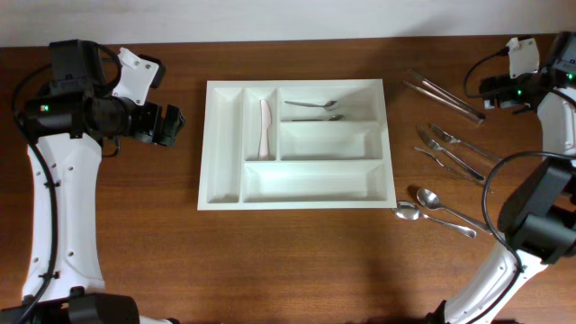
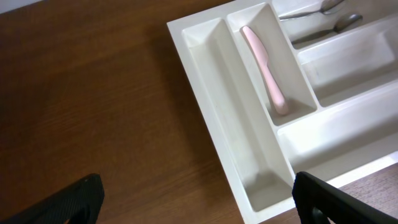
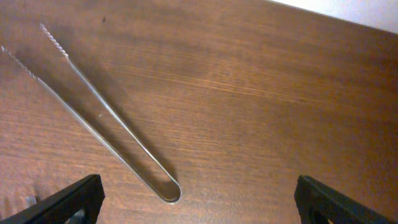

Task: Pack container
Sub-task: 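Lower the right gripper onto the silver tongs and close on them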

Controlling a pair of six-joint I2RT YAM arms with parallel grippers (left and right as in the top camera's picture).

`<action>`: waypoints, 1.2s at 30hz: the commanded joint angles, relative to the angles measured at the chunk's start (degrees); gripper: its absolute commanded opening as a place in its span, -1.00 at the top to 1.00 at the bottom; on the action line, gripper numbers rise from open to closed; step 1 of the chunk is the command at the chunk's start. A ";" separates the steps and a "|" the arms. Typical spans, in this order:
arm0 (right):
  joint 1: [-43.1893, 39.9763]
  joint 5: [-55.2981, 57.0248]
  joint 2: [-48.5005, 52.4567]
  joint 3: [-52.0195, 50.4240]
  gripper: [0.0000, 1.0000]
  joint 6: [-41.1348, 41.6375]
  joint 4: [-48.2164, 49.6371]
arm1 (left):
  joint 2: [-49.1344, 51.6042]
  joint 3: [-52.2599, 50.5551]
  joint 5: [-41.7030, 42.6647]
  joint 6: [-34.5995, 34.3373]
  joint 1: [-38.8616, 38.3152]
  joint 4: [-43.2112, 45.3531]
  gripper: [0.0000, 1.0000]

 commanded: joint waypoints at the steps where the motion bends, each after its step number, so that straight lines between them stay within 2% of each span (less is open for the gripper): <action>1: 0.02 -4.17 2.71 3.21 -0.97 -5.18 -1.36 | -1.62 0.22 0.66 0.72 0.00 0.00 -0.98; 6: 0.04 -8.90 2.97 3.15 -0.97 -8.46 -4.13 | -1.62 0.22 0.66 0.70 0.00 0.00 -0.98; 31: 2.95 -9.49 13.00 3.06 -0.99 -10.67 -3.67 | -1.62 0.22 0.63 0.70 0.00 0.00 -0.98; 36: 2.99 -8.35 14.73 3.06 -0.85 -10.64 -3.41 | -1.62 0.22 0.63 0.70 0.00 0.00 -0.98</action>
